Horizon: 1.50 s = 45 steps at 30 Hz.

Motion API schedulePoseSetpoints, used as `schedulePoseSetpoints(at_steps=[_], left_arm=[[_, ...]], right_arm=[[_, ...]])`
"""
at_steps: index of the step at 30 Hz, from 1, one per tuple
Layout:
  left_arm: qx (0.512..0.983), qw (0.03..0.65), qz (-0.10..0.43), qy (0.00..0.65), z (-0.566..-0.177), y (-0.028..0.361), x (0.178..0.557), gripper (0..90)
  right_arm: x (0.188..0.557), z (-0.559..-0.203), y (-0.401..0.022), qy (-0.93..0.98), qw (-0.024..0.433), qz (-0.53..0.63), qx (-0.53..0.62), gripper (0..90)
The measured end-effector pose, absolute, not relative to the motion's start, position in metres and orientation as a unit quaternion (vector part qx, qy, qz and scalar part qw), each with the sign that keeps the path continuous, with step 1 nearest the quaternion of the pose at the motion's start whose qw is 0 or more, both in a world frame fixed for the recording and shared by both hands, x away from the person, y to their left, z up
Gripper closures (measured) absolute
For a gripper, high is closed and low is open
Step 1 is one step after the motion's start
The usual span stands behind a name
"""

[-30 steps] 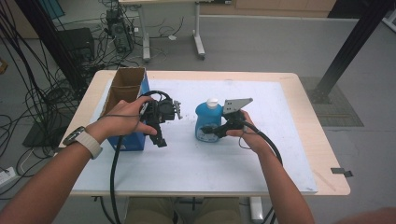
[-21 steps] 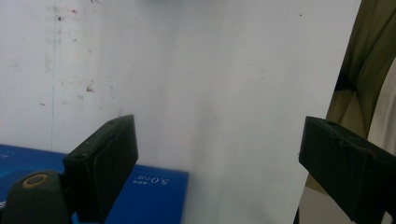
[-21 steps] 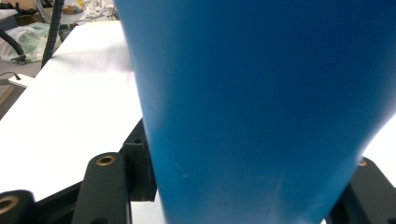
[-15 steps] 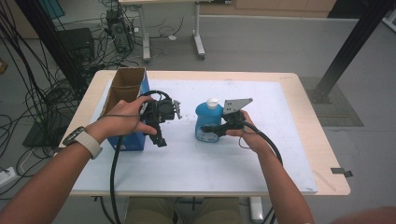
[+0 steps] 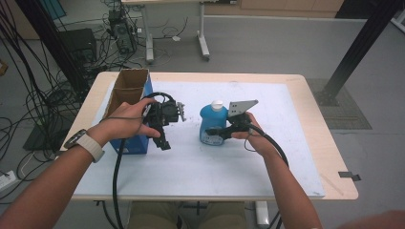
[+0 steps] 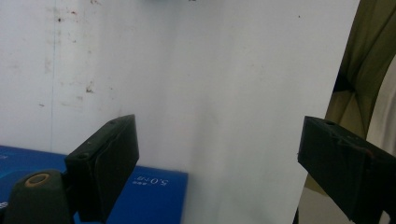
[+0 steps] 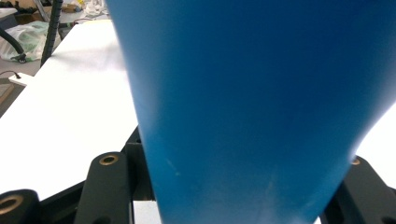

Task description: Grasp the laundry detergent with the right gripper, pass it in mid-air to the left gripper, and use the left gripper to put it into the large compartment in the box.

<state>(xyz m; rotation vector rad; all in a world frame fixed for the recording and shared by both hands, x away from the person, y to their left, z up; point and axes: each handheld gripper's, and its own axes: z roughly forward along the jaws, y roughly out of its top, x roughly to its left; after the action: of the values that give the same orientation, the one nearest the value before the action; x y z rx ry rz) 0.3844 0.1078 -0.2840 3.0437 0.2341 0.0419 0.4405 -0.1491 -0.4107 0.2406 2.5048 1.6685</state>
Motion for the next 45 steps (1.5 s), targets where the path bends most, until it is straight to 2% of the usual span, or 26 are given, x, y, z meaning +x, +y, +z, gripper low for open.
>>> schedulePoseSetpoints(at_steps=[45], left_arm=[[0.996, 0.044, 0.013, 0.076, -0.2836, 0.1065, 0.3835, 13.2]], right_arm=[[0.4404, -0.4077, -0.1476, 0.837, 0.057, 0.538, 0.083, 42.4]])
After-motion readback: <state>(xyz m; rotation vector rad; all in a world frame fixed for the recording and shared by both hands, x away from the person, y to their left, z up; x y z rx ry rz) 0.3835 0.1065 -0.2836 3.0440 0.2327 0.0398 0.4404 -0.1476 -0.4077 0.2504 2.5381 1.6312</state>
